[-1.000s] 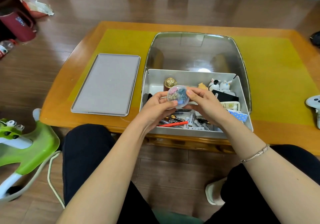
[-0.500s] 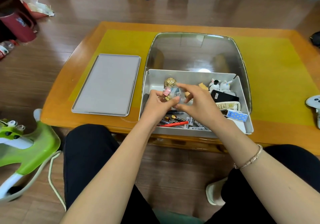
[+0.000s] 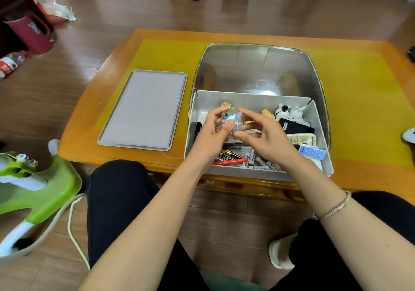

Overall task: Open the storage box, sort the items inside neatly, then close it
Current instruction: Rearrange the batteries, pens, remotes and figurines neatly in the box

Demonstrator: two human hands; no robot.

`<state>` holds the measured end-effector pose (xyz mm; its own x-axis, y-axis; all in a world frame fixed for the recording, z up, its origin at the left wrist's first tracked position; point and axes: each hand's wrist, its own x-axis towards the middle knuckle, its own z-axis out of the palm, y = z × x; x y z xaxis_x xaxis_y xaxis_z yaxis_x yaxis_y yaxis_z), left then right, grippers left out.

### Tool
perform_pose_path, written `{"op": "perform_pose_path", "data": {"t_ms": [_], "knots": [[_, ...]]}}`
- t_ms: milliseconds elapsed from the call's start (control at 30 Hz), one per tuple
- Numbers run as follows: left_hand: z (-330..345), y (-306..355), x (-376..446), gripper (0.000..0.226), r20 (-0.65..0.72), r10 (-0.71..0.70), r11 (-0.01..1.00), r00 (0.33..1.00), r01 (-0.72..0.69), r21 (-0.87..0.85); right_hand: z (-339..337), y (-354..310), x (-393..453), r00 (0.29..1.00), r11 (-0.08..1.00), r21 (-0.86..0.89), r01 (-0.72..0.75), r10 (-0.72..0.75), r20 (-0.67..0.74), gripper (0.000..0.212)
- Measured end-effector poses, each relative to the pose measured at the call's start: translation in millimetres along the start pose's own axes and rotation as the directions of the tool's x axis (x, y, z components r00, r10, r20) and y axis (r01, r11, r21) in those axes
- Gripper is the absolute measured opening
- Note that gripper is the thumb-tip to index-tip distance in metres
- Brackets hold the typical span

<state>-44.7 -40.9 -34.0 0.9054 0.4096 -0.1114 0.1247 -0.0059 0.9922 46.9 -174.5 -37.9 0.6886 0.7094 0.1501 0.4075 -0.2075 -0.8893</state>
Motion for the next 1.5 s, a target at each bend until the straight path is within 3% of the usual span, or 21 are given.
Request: {"op": "perform_pose_path", "data": {"t_ms": [133, 200, 267, 367, 433, 567, 733, 800, 900, 1000, 1100, 1300, 1500], "knots": [[1, -4, -1, 0.034, 0.036, -0.041, 0.997, 0.998, 0.043, -0.062, 3, 1, 2, 0.998, 0.998, -0.056, -0.028, 0.025, -0.053, 0.052], [1, -7, 0, 0.039, 0.070, -0.072, 0.992, 0.995, 0.079, -0.096, 5, 2, 5, 0.992, 0.996, -0.001, -0.091, 0.090, -0.091, 0.046], [3, -10, -1, 0.055, 0.092, -0.021, 0.997, 0.996, 0.014, 0.078, 0, 2, 8, 0.982, 0.979, 0.117, -0.164, 0.173, -0.070, 0.037], [10, -15, -2, 0.074, 0.009, 0.135, 0.884, 0.991, -0.125, 0.450, -5, 2, 10, 0.973, 0.952, 0.201, -0.229, 0.231, 0.014, 0.031], [12, -17, -1, 0.070, -0.079, 0.241, 0.816, 0.967, -0.158, 0.557, -2, 1, 10, 0.968, 0.943, 0.218, -0.250, 0.245, 0.052, 0.030], [10, -16, 5, 0.057, -0.078, 0.335, 0.756, 0.939, -0.219, 0.616, -2, -2, 8, 0.962, 0.916, 0.297, -0.269, 0.270, 0.039, 0.019], [0, -11, 5, 0.031, -0.113, 0.181, 0.906, 0.977, -0.121, 0.405, -10, -2, 10, 0.952, 0.929, 0.235, -0.287, 0.249, 0.178, 0.022], [-5, -11, 4, 0.037, -0.029, 0.101, 0.937, 0.994, -0.085, 0.339, -9, -1, 12, 0.931, 0.898, 0.297, -0.323, 0.246, 0.269, 0.024], [-13, -15, 2, 0.046, 0.118, 0.020, 0.914, 0.993, -0.066, 0.400, -6, 1, 17, 0.912, 0.868, 0.332, -0.369, 0.270, 0.310, 0.023], [-16, -22, 8, 0.060, 0.160, -0.043, 0.789, 0.986, -0.065, 0.611, -1, 3, 26, 0.935, 0.898, 0.262, -0.353, 0.330, 0.127, 0.028], [-15, -26, 20, 0.081, 0.106, -0.204, 0.504, 0.973, 0.011, 0.864, 4, 2, 40, 0.926, 0.897, 0.297, -0.328, 0.368, -0.088, 0.030], [-7, -28, 44, 0.096, 0.033, -0.396, 0.268, 0.918, 0.081, 0.960, 24, -5, 73, 0.951, 0.951, 0.172, -0.256, 0.279, -0.129, 0.029], [-4, -30, 34, 0.104, 0.031, -0.488, 0.188, 0.872, 0.071, 0.980, 27, -11, 106, 0.986, 0.981, -0.107, -0.164, 0.159, -0.052, 0.023]]}}
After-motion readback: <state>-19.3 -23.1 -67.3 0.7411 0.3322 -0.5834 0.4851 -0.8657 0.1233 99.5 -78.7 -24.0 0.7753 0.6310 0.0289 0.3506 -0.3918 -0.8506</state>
